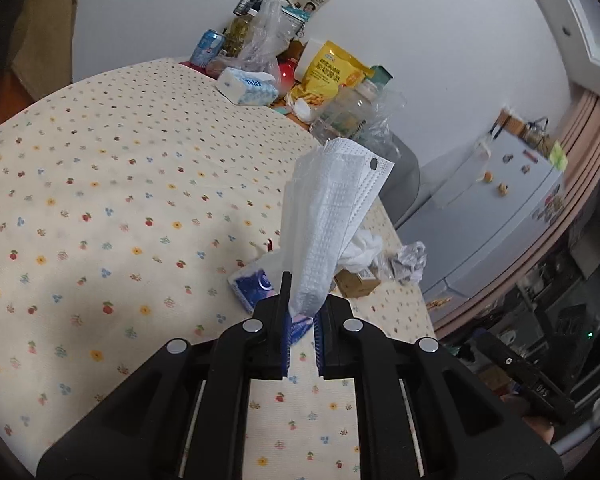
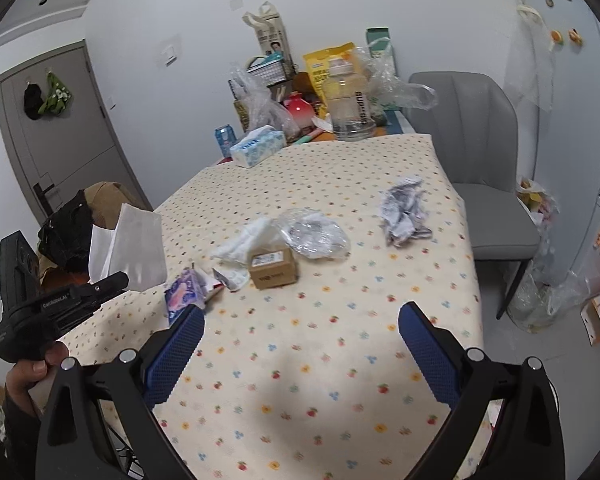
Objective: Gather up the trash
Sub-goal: 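Grasp the small cardboard box with the right tool while the left tool holds the mask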
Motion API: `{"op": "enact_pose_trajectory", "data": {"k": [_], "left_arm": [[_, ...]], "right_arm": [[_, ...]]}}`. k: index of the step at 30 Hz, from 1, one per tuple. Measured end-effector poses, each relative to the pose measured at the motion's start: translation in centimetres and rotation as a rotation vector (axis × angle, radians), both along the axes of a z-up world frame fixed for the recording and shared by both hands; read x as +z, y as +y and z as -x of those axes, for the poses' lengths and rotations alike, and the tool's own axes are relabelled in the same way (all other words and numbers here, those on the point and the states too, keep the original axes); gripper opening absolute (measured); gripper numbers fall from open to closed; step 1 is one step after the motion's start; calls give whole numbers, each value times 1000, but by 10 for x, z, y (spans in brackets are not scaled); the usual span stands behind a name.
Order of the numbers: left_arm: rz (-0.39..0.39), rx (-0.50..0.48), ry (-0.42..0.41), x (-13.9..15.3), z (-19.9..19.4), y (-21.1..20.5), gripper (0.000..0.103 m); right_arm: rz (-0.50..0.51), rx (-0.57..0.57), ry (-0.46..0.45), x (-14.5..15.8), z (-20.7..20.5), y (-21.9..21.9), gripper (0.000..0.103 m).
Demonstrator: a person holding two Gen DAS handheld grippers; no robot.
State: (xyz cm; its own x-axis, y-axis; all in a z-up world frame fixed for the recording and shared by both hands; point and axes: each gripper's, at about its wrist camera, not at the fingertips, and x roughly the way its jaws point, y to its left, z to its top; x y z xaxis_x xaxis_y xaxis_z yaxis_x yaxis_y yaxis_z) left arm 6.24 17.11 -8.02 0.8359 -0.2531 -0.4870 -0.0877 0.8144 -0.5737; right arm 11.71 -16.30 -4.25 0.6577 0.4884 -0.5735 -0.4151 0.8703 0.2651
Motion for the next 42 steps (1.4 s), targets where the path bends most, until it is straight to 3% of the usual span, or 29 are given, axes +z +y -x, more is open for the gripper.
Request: {"op": "enact_pose_trajectory", "data": {"k": [7,17,28,29,31,42], "left_arm": [[-12,54,-4,-1,5,20,10],[-26,133,8,-6,7,42,10],[-13,174,42,-19,1,57,10],[-11,174,47,-21,-1,57,10],[-11,172,54,-22,-3,55,10],[-37,131,23,-5,2,28,10]], "right_arm": [[32,66,-9,5,-13,36,94],[160,80,43,-18,-50,86,72],[243,81,99,-51,-93,117,70],[241,84,101,-53,-94,118,66],[232,81,131,-57,-99,117,46],[156,79,94,-27,-58,79,46]]}}
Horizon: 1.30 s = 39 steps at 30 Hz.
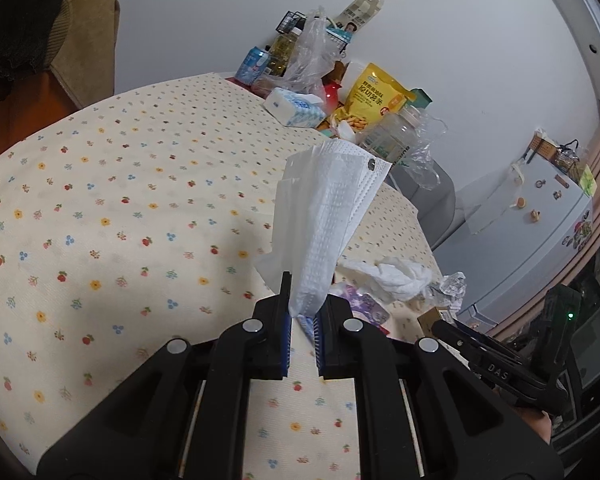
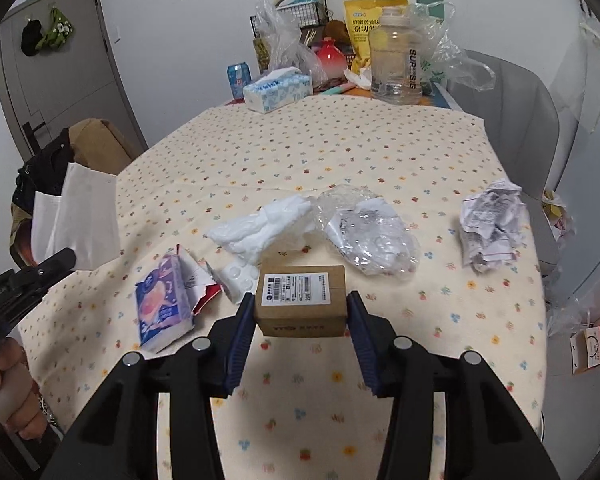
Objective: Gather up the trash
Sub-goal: 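Grasp the small cardboard box with the right tool while the left tool holds the mask, then carry both items to the trash bin and open the right tool to drop the box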
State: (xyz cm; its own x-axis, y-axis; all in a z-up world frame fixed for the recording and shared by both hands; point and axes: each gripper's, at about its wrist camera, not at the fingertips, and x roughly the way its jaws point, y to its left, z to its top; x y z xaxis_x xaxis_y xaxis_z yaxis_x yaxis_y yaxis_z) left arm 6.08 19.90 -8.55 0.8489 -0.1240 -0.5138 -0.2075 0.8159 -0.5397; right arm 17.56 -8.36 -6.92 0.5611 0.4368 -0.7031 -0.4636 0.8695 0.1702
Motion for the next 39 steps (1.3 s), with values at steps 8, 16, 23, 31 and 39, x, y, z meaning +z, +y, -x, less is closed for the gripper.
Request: {"op": "enact_pose_trajectory", "data": {"k": [8,16,23,31,39], "left_arm": [[-37,-57,-24,17,-2,-35,10],[-62,-135,-35,28,-12,-72,10],[-89,-218,-36,34,-28,-112,10],[-135,-312,-20,41,-56,-164,10],[-192,-419,9,43,-80,-231,10]], "right_arm": [[-62,-52,-25,18,29,-49,46],[-79,-155,-45,26,44,-107,46],[-83,-278,-53,27,49,-169,46],[-98,-413,-59,19,57,-244,46],[-130,-543,12,-22,59,-311,46]]}}
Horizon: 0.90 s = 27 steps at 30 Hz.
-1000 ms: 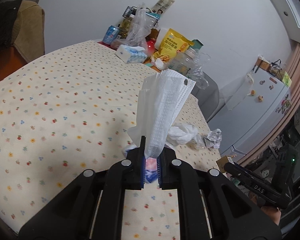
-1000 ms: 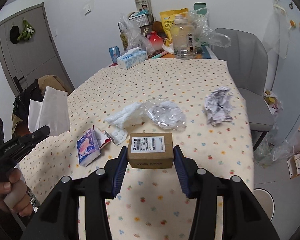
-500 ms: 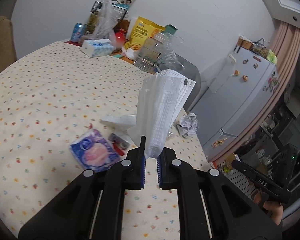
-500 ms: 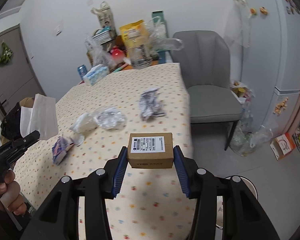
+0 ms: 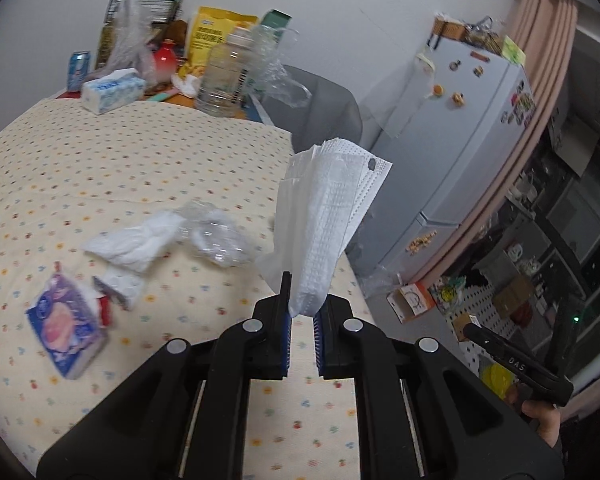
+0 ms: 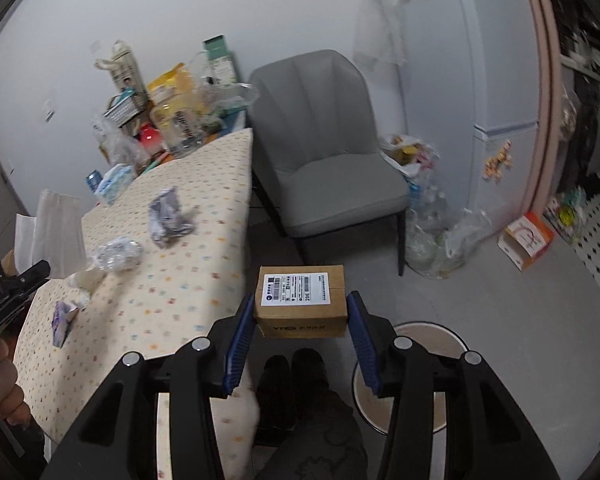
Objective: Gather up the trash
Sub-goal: 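Carry both items to the trash bin and open the right tool to drop the box, then open the left tool over the bin to drop the white mask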
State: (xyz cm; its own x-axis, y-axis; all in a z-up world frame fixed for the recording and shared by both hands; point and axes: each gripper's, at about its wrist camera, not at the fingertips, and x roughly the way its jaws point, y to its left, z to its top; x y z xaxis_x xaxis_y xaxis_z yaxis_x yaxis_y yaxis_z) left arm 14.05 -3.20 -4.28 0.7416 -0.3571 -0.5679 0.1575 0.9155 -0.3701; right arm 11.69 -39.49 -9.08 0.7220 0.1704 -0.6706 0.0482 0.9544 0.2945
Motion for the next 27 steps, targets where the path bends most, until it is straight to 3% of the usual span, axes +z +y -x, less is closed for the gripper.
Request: {"op": "enact_pose_trajectory", "data": {"k": [9,10,11,12,27], "left_arm": [[-49,-110,55,-15,-25,-73,10],[-55,-122,60,-17,-27,-81,10],[-64,-136,67,-19,-29,-91,10],[-71,-145,71,-20,-31,-97,10],[-162,-366,171,-51,-44,-224,10]], "right_arm": [[-19,-122,109,-58,-13,-66,47],[-25,-120,119,-62,-17,-69,50],[-35,-122,130,-68,-20,-74,63],[-39,-137,131,-72,-20,-79,69],[-104,-270,87,-71,47,-143,72]]}}
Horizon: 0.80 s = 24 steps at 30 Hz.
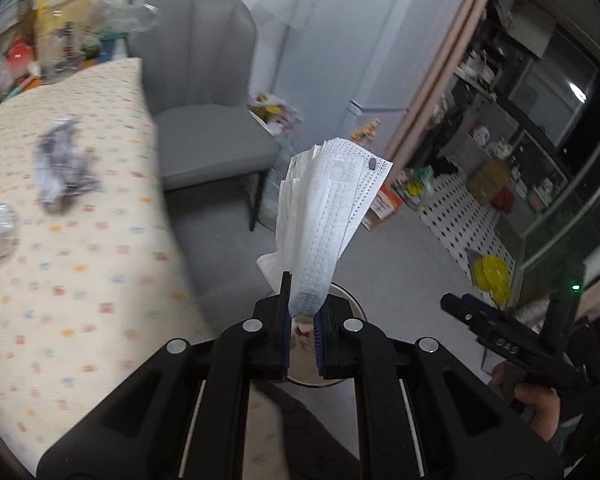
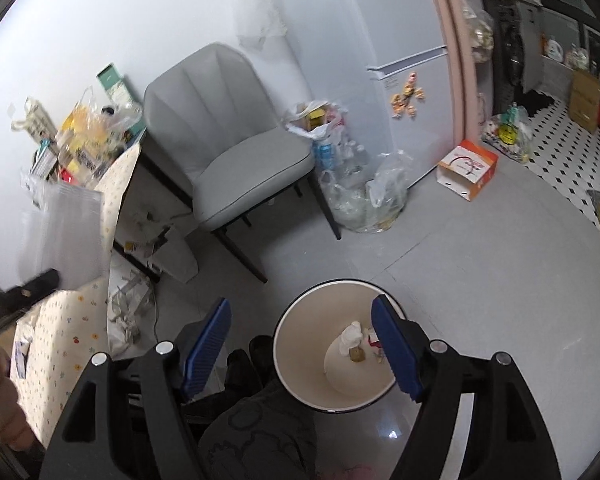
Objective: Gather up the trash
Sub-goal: 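Open the left tool over the bin to drop the white mask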
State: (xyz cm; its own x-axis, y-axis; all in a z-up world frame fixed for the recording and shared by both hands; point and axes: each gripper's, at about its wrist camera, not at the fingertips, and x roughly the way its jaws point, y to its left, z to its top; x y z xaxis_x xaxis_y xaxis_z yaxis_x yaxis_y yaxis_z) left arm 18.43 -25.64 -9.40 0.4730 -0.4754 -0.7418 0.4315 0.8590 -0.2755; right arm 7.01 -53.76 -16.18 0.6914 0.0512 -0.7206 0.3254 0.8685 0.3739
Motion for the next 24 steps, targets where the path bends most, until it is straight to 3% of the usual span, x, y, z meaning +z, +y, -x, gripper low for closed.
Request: {"op": "enact_pose_trajectory", "data": {"k": [11,19,20,22,23,24], "left_arm": [[-59,-123,144,-52,-10,-98,10],[-112,-154,205,-90,-13,-134,11],[-117,-153,211,-93,-13,-133,14],[-107,-155,230,-96,-14,-134,33],[-90,-148,227,-93,-13,-132,56],[-76,-142,215,-91,-13,-130,72]], "right_arm": [[43,-106,-31,17,38,-40,72],[-4,-140,8,-2,50,-55,72],[-8,-144,11,-4,51,-57,72],[-17,-150,17,-9,52,-59,72],[-22,-151,19,-10,52,-59,72],[-26,-152,19,-11,53,-59,72]]}}
